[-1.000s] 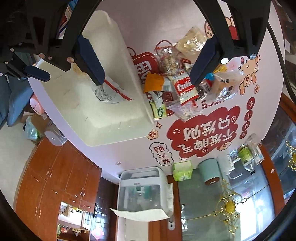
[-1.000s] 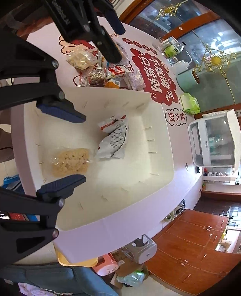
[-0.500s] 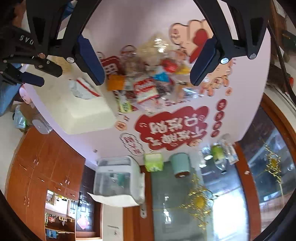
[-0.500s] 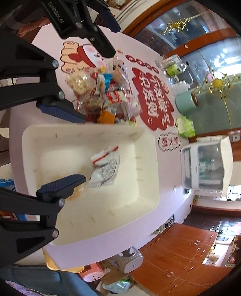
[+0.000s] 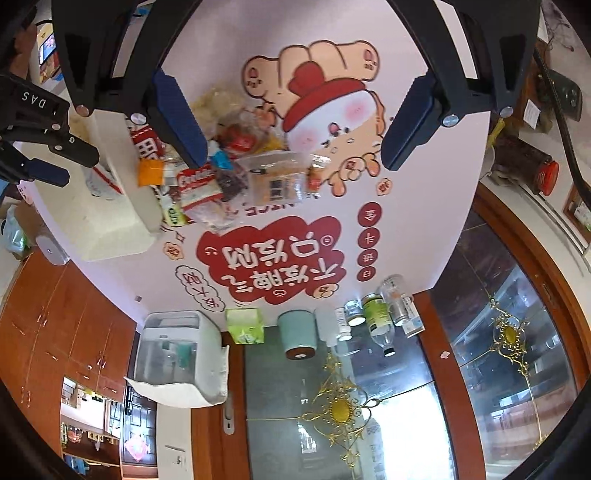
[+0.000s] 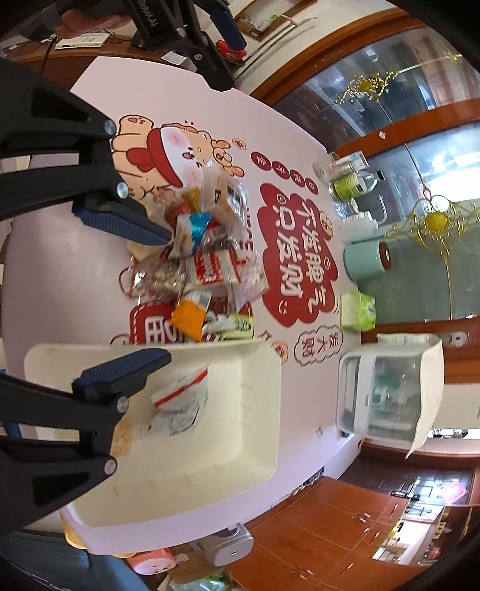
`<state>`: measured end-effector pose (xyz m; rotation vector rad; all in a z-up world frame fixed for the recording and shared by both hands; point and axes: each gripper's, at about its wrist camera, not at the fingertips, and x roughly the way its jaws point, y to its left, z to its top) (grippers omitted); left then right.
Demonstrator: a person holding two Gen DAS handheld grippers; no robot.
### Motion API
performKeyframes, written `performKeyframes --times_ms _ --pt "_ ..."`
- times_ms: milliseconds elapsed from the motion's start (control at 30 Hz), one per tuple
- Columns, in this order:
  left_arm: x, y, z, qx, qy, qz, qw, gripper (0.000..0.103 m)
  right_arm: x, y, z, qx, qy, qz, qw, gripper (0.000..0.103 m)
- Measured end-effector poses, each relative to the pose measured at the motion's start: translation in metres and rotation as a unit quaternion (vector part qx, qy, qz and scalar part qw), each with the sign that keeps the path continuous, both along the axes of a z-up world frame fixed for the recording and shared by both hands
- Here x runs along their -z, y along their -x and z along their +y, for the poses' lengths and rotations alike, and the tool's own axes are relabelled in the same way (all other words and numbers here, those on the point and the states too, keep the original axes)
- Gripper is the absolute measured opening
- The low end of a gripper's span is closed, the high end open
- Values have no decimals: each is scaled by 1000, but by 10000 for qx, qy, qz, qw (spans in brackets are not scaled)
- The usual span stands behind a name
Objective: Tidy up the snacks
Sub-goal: 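Move both tools back over the snack pile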
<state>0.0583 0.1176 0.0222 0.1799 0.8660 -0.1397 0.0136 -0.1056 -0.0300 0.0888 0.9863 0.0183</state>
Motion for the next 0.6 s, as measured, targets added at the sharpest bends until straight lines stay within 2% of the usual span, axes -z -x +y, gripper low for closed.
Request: performKeyframes --times_ms 167,367,433,533,600 --pt "14 -21 15 131 40 174 9998 96 7 -20 16 -22 -77 94 9999 59" --pt "52 -68 21 275 251 768 9964 96 27 -51 26 4 -75 245 9997 59" --pt "69 -86 18 372 348 1002 9937 96 38 -63 27 -7 -106 346 9993 59" --pt "101 -113 7 644 496 1524 9850 96 58 -82 27 -39 -137 534 9985 59" --pt "123 -129 -2 700 472 1784 9803 96 71 -94 25 -21 -133 668 9977 59"
